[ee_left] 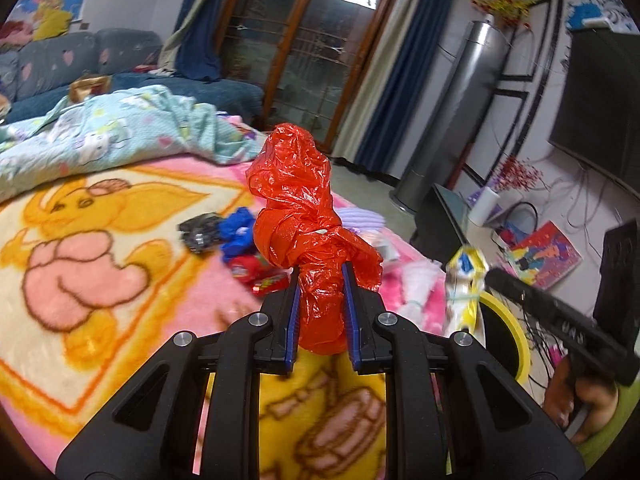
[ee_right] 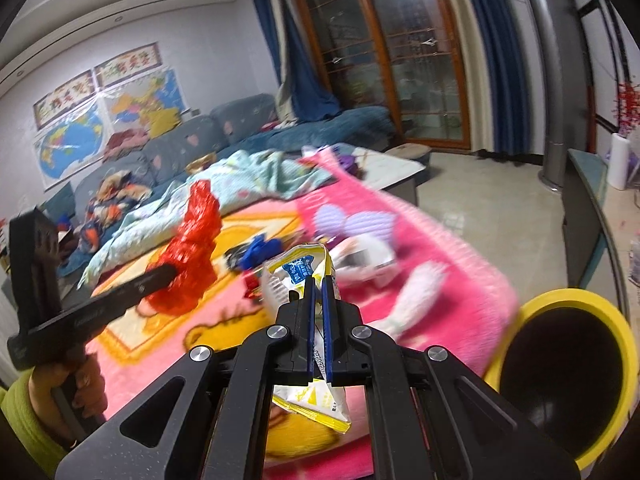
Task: Collect trash
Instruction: 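Carry the yellow wrapper and red bag with both grippers over the yellow bin, then open the left gripper to drop the red bag while the right gripper drops the wrapper, then move both grippers back over the trash on the blanket, then grasp the white plastic bag with the left gripper while the right gripper grasps the white mesh sleeve, then carry the white bag and mesh sleeve with both grippers over the bin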
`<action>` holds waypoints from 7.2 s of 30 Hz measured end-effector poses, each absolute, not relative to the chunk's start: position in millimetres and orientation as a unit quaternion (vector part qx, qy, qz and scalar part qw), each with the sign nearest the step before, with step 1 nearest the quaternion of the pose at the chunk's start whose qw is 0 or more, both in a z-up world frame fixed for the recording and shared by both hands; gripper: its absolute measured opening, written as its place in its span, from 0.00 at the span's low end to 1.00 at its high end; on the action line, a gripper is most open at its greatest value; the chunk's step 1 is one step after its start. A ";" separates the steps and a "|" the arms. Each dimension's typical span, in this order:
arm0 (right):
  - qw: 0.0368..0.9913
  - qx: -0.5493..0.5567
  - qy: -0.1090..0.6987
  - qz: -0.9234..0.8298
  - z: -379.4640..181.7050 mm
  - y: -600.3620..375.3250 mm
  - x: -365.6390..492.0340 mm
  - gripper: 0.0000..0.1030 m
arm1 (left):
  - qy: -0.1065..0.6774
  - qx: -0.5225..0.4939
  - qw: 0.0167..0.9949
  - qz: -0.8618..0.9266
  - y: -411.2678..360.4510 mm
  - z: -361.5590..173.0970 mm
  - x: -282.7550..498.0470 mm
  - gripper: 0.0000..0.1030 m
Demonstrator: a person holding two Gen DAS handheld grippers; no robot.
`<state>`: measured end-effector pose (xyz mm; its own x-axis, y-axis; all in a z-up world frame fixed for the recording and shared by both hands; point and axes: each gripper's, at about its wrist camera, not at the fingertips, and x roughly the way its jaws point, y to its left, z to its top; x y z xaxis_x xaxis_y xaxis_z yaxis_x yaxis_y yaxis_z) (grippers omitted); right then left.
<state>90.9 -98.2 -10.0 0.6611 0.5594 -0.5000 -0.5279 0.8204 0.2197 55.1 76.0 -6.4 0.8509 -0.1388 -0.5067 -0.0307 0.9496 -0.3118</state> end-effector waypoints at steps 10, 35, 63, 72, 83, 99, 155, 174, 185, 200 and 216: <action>0.934 0.047 0.259 0.242 3.9 -143.7 103.8 0.03 | 0.276 -0.118 0.950 -0.083 29.3 -1.3 67.6 0.13; 0.958 0.096 0.254 0.086 4.7 -269.9 133.5 0.03 | 0.305 -0.040 0.928 -0.211 -89.2 -16.8 92.4 0.13; 0.930 0.143 0.338 -0.002 -51.6 -352.6 176.0 0.10 | 0.363 0.001 0.882 -0.300 -186.1 -71.8 143.9 0.19; 0.925 0.150 0.349 -0.025 -62.4 -357.8 177.3 0.27 | 0.367 -0.022 0.886 -0.283 -176.4 -76.8 145.7 0.71; 0.941 0.118 0.315 0.027 -40.6 -319.3 164.2 0.39 | 0.306 -0.038 0.927 -0.212 -131.2 -41.8 132.2 0.89; 0.954 0.083 0.263 0.116 -4.4 -244.9 127.9 0.47 | 0.251 -0.080 0.959 -0.109 -48.8 -20.2 120.8 0.89; 0.890 -0.006 0.390 0.236 -103.0 -82.2 149.2 0.61 | 0.313 -0.220 0.924 -0.026 95.4 -69.9 124.4 0.67; 0.863 0.027 0.424 0.274 -114.6 -90.8 154.2 0.18 | 0.350 -0.231 0.905 -0.066 77.1 -88.2 140.8 0.45; 0.862 0.018 0.423 0.277 -107.5 -94.7 147.0 0.14 | 0.358 -0.237 0.900 -0.073 80.4 -89.9 135.0 0.26; 0.875 0.015 0.391 0.285 -76.2 -104.6 134.4 0.14 | 0.334 -0.243 0.907 -0.083 88.8 -66.5 107.2 0.24; 0.906 0.047 0.342 0.245 -33.0 -162.9 141.8 0.14 | 0.306 -0.203 0.924 -0.106 62.9 -35.1 93.9 0.24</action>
<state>141.8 -162.9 -33.0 0.6454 0.4767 -0.5969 -0.4127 0.8751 0.2527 93.9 62.9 -35.1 0.7898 -0.3211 -0.5226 0.0722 0.8948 -0.4406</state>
